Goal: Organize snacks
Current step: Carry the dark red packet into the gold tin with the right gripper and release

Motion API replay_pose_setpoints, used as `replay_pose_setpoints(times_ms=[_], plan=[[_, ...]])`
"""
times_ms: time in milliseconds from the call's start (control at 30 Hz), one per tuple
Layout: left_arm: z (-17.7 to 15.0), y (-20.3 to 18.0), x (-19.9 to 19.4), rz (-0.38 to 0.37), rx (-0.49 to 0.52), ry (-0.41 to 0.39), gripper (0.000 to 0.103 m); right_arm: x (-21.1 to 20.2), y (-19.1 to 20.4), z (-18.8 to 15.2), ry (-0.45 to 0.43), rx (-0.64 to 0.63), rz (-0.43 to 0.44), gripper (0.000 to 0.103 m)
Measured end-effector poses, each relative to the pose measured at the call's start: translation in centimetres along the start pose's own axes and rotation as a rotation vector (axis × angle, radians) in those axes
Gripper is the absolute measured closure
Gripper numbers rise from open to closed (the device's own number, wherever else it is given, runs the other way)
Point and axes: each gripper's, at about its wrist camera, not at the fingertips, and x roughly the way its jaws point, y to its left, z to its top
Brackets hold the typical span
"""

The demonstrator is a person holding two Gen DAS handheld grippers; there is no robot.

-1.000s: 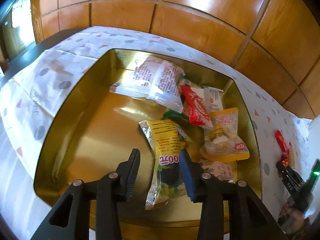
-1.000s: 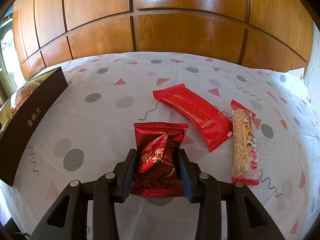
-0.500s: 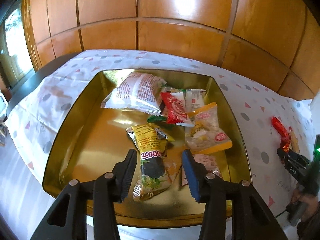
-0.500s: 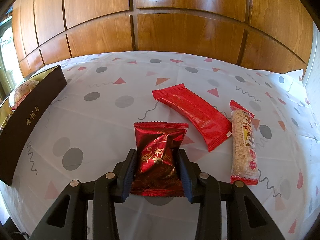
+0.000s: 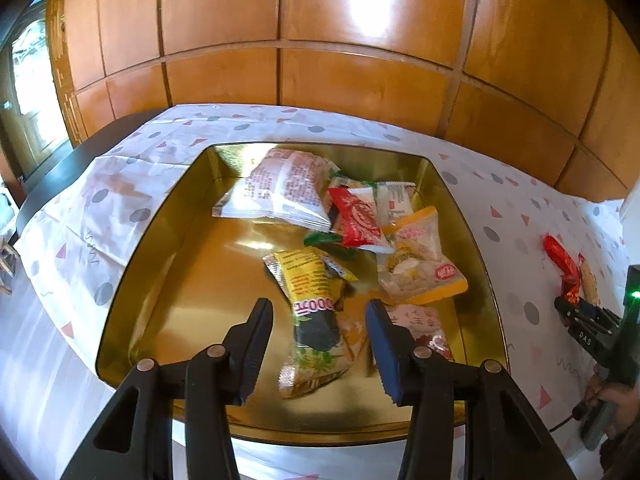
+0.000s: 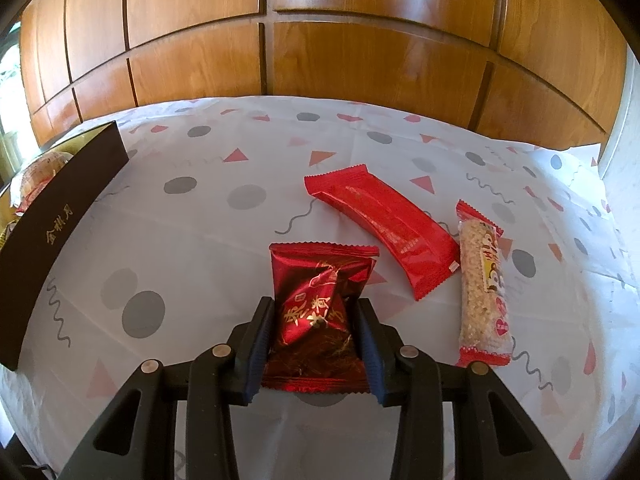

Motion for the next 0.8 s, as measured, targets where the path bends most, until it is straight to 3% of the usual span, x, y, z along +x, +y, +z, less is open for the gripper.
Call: replay_pose_setpoints(times_ms=[400, 567, 800], plan=[[-0.3, 2.5, -0.9, 0.043, -0.047, -0.036, 0.054, -0.5, 1.0, 0.6, 0.066, -0.020, -0.011, 0.066], [-0.4, 2.9, -0.9, 0.048, -0.061, -0.036, 0.054, -2.9, 2.4, 1.5, 0.018, -0.006, 0.079, 0.066], [-0.7, 3.3, -0.8, 0.049, -0.069, -0.034, 0.054, -6.8, 7.6, 3.5, -0.054, -0.094, 0.299, 0.066]])
